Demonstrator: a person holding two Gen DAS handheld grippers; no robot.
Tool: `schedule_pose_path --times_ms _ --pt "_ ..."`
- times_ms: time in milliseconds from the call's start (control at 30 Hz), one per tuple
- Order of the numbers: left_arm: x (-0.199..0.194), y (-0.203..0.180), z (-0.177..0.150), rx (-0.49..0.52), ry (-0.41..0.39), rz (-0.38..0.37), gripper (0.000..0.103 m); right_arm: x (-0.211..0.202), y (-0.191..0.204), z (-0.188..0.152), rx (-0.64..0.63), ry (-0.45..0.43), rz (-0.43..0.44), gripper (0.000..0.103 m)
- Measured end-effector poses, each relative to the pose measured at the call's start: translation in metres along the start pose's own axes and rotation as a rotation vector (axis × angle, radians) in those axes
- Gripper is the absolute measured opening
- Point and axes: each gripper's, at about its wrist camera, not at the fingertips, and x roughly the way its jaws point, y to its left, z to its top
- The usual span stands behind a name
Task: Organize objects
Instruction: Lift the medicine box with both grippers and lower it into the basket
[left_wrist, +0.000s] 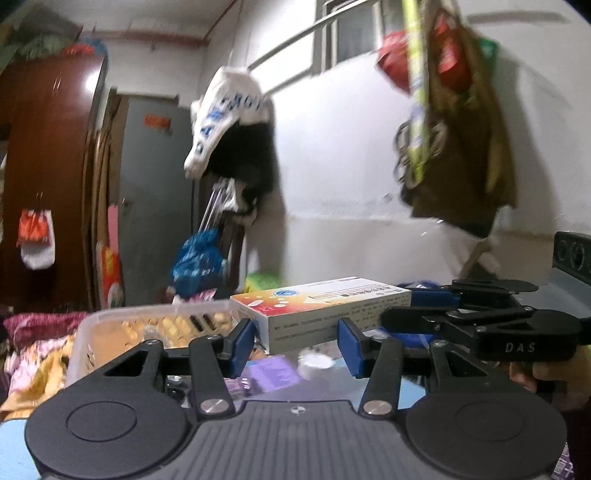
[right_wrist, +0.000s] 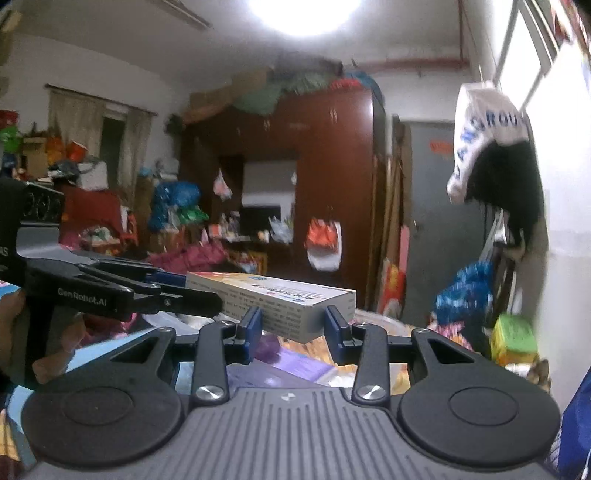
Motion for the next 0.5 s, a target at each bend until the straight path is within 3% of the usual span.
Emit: schedule_pose_path --times_ms 500 --pt "0.066 0.019 0.007 -0.020 0.218 0.118 0.055 0.038 -0.017 -0.008 0.083 0.231 -0.085 0.042"
